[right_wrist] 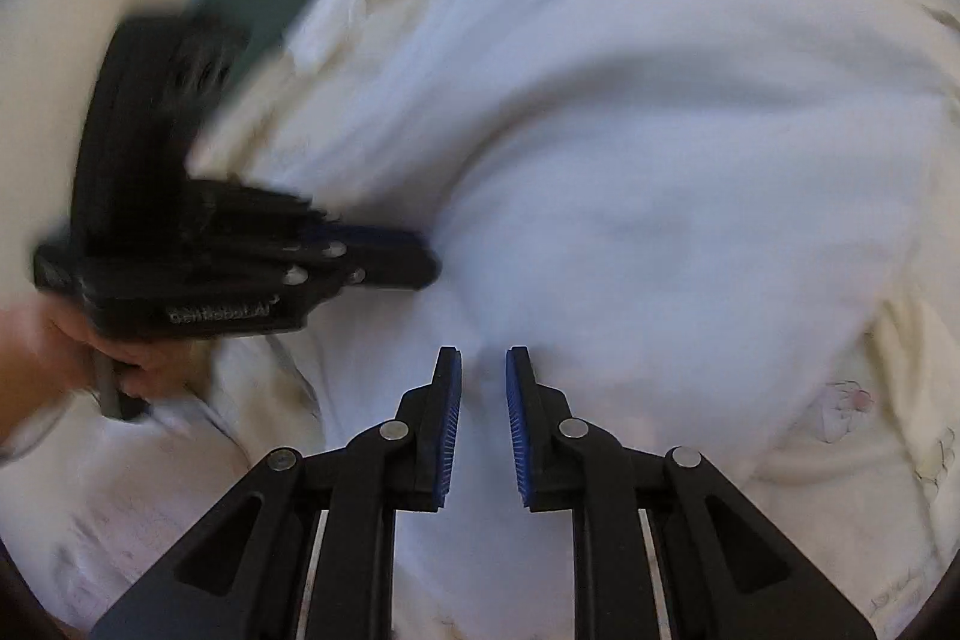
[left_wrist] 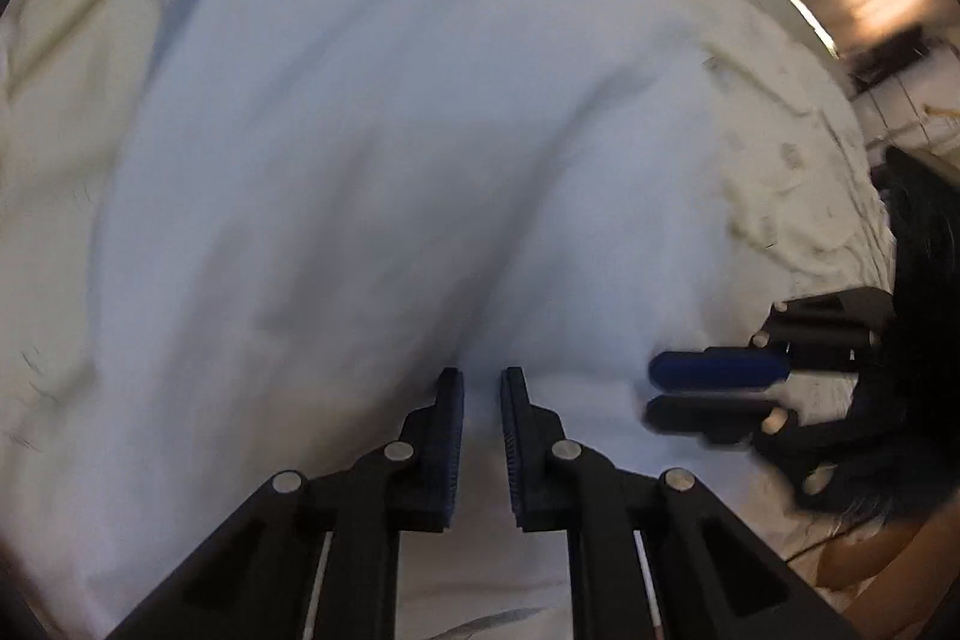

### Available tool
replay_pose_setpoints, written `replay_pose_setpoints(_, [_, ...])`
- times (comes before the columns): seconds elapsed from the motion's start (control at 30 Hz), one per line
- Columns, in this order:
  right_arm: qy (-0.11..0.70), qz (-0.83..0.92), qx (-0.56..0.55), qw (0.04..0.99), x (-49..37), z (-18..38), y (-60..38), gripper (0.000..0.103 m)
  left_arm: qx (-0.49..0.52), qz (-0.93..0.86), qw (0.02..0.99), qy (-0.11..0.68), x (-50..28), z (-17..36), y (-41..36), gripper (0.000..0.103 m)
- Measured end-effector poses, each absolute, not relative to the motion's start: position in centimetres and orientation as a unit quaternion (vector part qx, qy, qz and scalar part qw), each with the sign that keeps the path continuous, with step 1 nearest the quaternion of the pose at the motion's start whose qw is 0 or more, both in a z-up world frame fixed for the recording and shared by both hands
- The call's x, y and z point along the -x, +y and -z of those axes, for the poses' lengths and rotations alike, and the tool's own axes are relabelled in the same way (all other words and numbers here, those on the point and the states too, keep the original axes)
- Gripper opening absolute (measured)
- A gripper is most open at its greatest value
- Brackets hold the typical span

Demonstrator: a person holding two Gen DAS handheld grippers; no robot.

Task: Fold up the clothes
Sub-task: 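Lay the folded T-shirt down and open both tools, then press the folded T-shirt flat with both closed tools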

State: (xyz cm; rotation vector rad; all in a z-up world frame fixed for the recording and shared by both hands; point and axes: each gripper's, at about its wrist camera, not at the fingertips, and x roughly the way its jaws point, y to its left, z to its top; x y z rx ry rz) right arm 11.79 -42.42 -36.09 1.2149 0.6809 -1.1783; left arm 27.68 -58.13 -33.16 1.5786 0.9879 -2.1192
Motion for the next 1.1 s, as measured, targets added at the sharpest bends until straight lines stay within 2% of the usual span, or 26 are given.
replay_pose_setpoints(0.13, [0.362,0.480,-0.514,0.611,-12.2,38.1,-38.6,0.014,-0.575,0.720,0.150,0.359,-32.2,34.1,-56.9,0.010])
replay_pose_setpoints(0.3, [0.412,0.446,-0.515,0.606,-11.3,38.1,-34.4,0.015,-0.576,0.728,0.137,0.347,-34.9,32.3,-54.9,0.009])
replay_pose_setpoints(0.4, [0.394,0.465,-0.469,0.639,-10.2,35.1,-34.5,0.015,-0.518,0.786,0.112,0.319,-33.5,27.2,-55.0,0.009])
replay_pose_setpoints(0.53, [0.303,0.532,-0.440,0.657,-5.5,31.1,-37.6,0.015,-0.492,0.824,0.122,0.251,-28.9,24.0,-58.2,0.009])
replay_pose_setpoints(0.7, [0.236,0.571,-0.476,0.626,0.0,31.5,-44.9,0.017,-0.479,0.838,0.123,0.230,-22.8,25.5,-62.5,0.008])
replay_pose_setpoints(0.8, [0.287,0.574,-0.478,0.600,1.1,33.9,-47.8,0.017,-0.501,0.832,0.136,0.196,-19.1,27.8,-64.3,0.008])
replay_pose_setpoints(0.83, [0.305,0.574,-0.477,0.591,1.4,34.7,-48.7,0.014,-0.520,0.823,0.169,0.155,-18.0,28.8,-64.7,0.002])
replay_pose_setpoints(0.9, [0.341,0.574,-0.476,0.573,2.0,36.3,-50.4,0.013,-0.534,0.807,0.217,0.127,-16.5,30.3,-66.4,0.002])
replay_pose_setpoints(0.97, [0.334,0.581,-0.491,0.557,4.2,37.0,-49.6,0.005,-0.535,0.802,0.222,0.149,-17.3,30.8,-68.9,0.003])
replay_pose_setpoints(1.1, [0.315,0.588,-0.514,0.539,7.9,37.4,-47.1,0.004,-0.534,0.809,0.209,0.130,-16.3,30.3,-69.0,0.003])
